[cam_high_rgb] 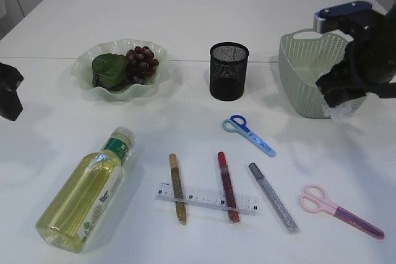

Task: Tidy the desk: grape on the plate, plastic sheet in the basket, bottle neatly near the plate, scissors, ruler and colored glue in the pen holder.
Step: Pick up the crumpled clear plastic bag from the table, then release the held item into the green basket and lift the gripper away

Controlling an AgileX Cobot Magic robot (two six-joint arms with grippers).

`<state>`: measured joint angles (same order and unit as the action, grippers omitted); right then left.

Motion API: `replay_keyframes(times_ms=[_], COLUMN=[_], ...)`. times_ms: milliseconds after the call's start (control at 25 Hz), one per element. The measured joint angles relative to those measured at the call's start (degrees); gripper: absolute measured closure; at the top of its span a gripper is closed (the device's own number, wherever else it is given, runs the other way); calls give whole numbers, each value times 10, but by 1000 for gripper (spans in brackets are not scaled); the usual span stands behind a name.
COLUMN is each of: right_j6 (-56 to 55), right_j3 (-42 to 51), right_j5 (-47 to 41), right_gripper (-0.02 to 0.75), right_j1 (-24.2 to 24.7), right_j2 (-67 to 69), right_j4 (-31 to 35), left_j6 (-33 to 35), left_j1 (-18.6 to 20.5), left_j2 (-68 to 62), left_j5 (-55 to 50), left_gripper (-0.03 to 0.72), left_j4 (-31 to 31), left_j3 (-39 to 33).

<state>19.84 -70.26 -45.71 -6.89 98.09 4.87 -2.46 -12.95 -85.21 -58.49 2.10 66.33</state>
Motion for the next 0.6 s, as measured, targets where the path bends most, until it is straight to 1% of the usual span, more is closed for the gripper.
replay_keyframes(times_ms=[80, 200, 480, 600], right_j6=[-4, -19, -96, -112], right_j3=[0, -6, -76, -112], right_j5=[16, 37, 46, 49], right_gripper=[553, 553, 554, 554], right_j1=[0, 0, 6, 20], right_j2=[-25, -47, -23, 10], right_j4=[15, 15, -73, -89], left_j6=[0, 0, 0, 0], left_j1=[0, 0, 0, 0], left_j2=[0, 0, 0, 0], left_j5=[0, 0, 0, 1], left_gripper=[256, 256, 256, 256], left_j4=[-5, -9, -11, -21], left_j3=[0, 0, 0, 0])
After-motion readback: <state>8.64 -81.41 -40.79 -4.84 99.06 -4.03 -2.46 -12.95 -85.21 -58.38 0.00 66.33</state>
